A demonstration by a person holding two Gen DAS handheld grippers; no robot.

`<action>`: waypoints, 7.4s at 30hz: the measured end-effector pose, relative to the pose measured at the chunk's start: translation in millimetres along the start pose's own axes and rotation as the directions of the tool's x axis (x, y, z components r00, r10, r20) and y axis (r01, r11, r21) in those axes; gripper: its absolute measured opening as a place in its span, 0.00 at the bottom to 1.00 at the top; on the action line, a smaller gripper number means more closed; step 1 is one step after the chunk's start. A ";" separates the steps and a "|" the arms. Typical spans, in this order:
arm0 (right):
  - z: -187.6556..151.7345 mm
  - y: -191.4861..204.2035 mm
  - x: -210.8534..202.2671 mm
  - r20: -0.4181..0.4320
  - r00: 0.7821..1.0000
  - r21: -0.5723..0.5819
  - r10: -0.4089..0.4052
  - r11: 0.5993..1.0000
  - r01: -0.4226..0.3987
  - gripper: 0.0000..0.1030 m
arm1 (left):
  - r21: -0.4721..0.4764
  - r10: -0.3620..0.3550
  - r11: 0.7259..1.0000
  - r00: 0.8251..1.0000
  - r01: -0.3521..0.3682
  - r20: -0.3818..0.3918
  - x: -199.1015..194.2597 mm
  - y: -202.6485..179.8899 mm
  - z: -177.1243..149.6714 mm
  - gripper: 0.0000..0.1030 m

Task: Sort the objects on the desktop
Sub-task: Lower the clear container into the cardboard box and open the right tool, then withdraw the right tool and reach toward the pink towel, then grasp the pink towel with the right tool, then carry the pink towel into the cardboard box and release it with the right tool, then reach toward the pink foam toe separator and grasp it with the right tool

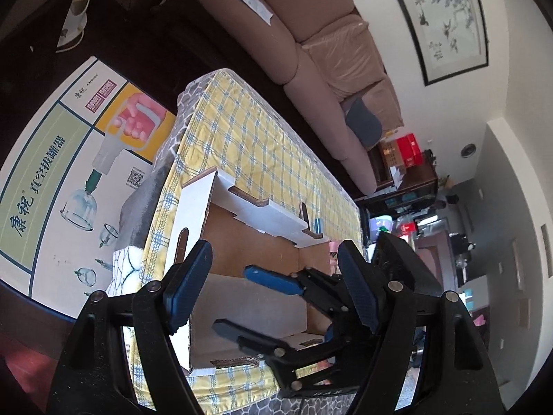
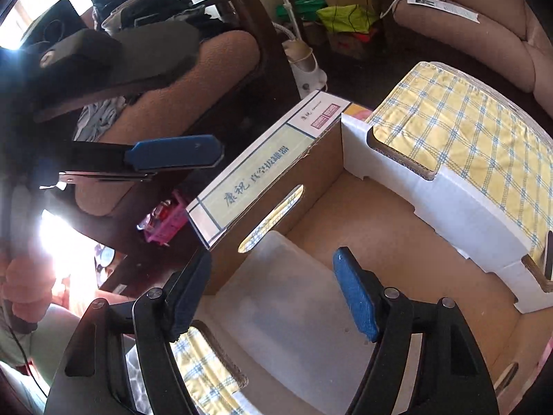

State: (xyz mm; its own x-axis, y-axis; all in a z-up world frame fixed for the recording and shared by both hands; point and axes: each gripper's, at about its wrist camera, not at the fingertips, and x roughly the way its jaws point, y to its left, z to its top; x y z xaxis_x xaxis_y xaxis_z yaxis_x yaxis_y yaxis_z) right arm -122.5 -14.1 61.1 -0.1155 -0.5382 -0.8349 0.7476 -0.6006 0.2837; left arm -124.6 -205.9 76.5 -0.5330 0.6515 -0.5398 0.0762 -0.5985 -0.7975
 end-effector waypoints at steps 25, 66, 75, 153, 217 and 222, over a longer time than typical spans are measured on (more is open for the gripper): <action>-87.0 -56.7 -60.8 -0.053 0.992 0.453 -0.110 0.883 0.122 0.89 | 0.166 0.283 0.949 0.957 -0.269 -0.065 35.8 -12.6 -24.8 0.78; -189.7 -58.4 -184.7 0.122 0.870 0.494 -0.477 0.790 0.364 1.00 | 0.566 0.521 0.653 0.841 -0.503 0.147 63.8 -118.7 -162.7 1.00; -244.8 -99.7 -252.2 0.203 0.824 0.632 -0.529 0.714 0.302 1.00 | 0.642 0.435 0.659 0.895 -0.391 0.099 90.5 -163.2 -202.8 1.00; -45.5 -49.5 -150.8 0.328 0.939 0.419 -0.105 0.907 -0.045 0.14 | 0.632 0.459 0.662 0.885 -0.402 0.082 34.7 -142.5 -48.0 0.14; -262.9 -126.3 -233.8 0.139 0.857 0.525 -0.496 0.771 0.361 0.73 | 0.689 0.364 0.704 0.921 -0.173 -0.141 162.2 -224.6 -193.8 0.79; -277.9 -131.1 -199.0 0.128 0.866 0.416 -0.483 0.819 0.396 0.73 | 0.663 0.376 0.728 0.911 -0.177 -0.170 199.7 -238.6 -197.8 0.82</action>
State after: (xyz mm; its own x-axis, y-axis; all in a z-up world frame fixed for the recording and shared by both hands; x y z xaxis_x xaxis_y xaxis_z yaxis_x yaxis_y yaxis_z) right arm -15.7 336.1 58.9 -0.5451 -0.2514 -0.7998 0.2943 -0.9507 0.0982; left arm -82.6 159.2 105.7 -0.3138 0.4476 -0.8374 -0.4086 -0.8598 -0.3064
